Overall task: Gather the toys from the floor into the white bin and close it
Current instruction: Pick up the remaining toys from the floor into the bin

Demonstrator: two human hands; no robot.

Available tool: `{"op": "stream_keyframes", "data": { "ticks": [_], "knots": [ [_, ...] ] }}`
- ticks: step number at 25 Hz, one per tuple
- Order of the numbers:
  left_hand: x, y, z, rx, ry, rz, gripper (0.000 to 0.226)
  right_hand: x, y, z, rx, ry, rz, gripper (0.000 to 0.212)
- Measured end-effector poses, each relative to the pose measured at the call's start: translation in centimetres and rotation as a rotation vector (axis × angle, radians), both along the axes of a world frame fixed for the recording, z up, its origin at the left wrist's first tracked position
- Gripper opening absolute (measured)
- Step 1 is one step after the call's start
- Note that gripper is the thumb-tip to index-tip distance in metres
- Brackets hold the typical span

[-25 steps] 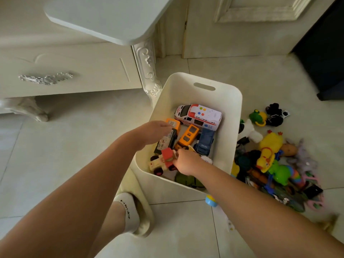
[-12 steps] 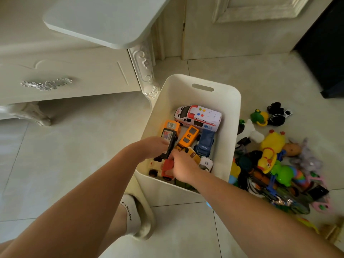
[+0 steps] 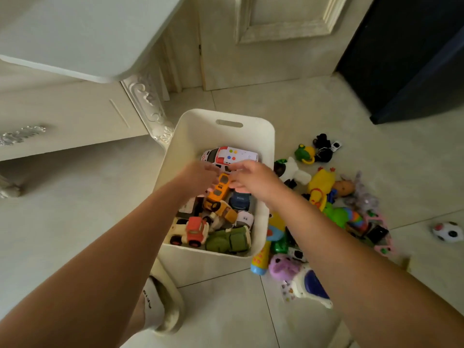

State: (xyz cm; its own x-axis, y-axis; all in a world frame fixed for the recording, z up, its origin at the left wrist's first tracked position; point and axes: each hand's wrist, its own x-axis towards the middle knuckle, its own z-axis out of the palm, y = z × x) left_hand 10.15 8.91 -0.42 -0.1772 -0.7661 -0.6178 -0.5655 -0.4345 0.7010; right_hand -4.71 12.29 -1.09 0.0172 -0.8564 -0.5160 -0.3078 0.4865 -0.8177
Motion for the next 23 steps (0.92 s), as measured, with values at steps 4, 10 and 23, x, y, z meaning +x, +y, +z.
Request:
{"op": "stream_keyframes", "data": {
  "ticks": [4,10,23],
  "knots": [
    [-6.4,1.2,2.6,-0.181,0.131,0.003,0.021,-8.2,2.3,2.6,-0.061,-0.135,-0.391,0.024],
    [-14.7,5.5,0.4,-0.179,0.035,-0.304,0.032,-17.1,6.8,-1.0,0.126,-0.195,-0.724,0.030],
    [-21.4,3.4,-10.3,0.181,0.002,-0.087,0.038,-16.9,4.0,-12.2,0.413,0.442,-0.518,0.102]
  ]
}}
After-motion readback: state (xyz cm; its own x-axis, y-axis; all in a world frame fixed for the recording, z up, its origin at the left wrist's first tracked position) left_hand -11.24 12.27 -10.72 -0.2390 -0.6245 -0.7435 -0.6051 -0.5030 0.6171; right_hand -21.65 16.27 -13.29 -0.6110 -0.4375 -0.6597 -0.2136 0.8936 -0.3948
